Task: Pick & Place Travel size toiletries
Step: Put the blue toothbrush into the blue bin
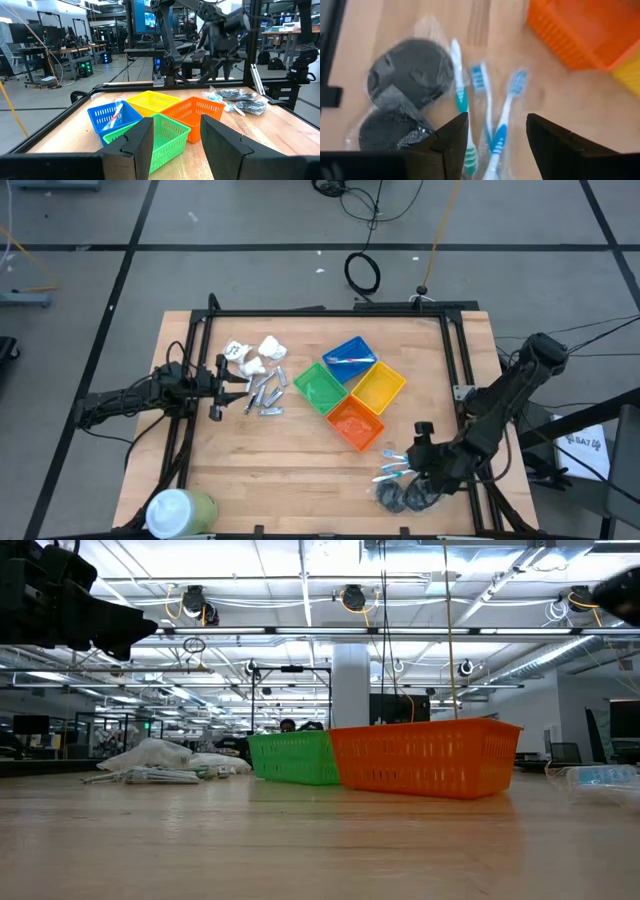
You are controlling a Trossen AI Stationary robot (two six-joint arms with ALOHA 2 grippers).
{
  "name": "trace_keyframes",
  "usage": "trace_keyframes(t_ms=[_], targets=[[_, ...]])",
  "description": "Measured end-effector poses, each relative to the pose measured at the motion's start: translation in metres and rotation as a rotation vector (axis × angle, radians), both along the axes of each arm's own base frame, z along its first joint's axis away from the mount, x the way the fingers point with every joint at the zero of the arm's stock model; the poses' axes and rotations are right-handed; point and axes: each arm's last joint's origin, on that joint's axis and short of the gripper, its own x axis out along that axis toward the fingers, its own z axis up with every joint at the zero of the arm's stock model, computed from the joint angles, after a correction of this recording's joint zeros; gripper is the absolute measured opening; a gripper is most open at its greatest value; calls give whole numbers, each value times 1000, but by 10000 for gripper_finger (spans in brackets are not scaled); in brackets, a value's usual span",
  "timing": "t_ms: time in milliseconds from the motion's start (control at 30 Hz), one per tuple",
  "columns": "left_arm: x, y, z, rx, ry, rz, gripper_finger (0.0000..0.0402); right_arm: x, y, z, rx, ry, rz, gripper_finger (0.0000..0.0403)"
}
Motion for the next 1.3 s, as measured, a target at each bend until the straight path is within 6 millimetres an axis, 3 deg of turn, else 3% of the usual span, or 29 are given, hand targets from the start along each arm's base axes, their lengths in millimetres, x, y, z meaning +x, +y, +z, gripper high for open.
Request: trace_keyframes(t_ms=[200, 533, 967, 1300], targets=[[0, 0, 0, 0, 0, 0, 159, 1, 0, -28, -16, 20, -3, 175], [0, 0, 0, 0, 0, 0, 159, -8, -8, -53, 43, 100, -50, 168], [0, 0, 0, 0, 0, 0, 159, -14, -17, -63, 85, 198, -46, 141], [0, 0, 0, 0, 0, 0, 159, -11, -19, -63, 113, 236, -3, 64]])
